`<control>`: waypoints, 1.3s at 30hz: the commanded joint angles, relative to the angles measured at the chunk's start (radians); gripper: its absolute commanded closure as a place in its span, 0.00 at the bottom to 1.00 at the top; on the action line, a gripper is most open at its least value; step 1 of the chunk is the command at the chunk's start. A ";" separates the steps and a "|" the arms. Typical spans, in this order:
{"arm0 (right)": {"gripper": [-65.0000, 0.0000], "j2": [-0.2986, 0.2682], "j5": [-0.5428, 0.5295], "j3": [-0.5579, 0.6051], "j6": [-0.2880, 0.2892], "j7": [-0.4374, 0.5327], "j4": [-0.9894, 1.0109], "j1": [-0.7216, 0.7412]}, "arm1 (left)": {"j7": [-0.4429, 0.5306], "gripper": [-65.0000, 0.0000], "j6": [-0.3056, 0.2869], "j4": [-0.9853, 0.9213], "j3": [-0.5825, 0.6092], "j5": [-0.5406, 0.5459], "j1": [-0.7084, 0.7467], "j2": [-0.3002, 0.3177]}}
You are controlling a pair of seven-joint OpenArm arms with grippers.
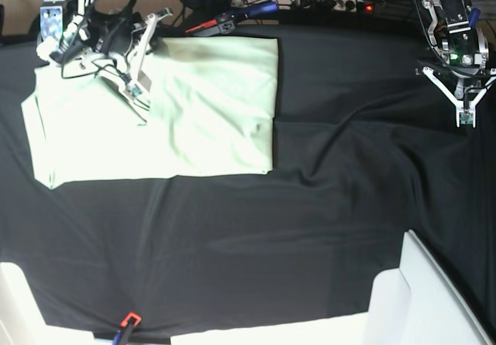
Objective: Fold the T-shirt properly
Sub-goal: 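Release the fabric and lift the right gripper off the shirt, then grasp the shirt's loose end with the right gripper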
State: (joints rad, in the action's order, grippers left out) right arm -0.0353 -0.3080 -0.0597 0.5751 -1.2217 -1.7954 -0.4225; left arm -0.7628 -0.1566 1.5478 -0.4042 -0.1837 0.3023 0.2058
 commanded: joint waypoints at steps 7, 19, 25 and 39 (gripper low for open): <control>0.99 0.001 -0.009 -0.002 0.001 0.004 -0.016 -0.034 | 0.013 1.00 0.012 0.013 -0.006 -0.012 -0.002 0.016; 0.85 0.076 -0.010 -0.004 0.001 -0.069 -0.017 -0.049 | 0.013 1.00 0.012 0.013 -0.006 -0.012 -0.002 0.016; 0.62 0.107 -0.006 -0.141 0.000 -0.062 -0.108 -0.059 | 0.013 1.00 0.012 0.013 -0.006 -0.012 -0.002 0.016; 0.19 0.016 -0.010 -0.118 0.007 -0.062 0.001 0.365 | 0.013 1.00 0.012 -0.011 -0.006 -0.012 0.001 0.013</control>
State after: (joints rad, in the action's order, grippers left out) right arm -0.0132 -0.3130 -0.1761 0.5785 -1.2980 -1.7763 -0.0662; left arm -0.7620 -0.1558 1.5192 -0.4053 -0.1875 0.3031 0.2058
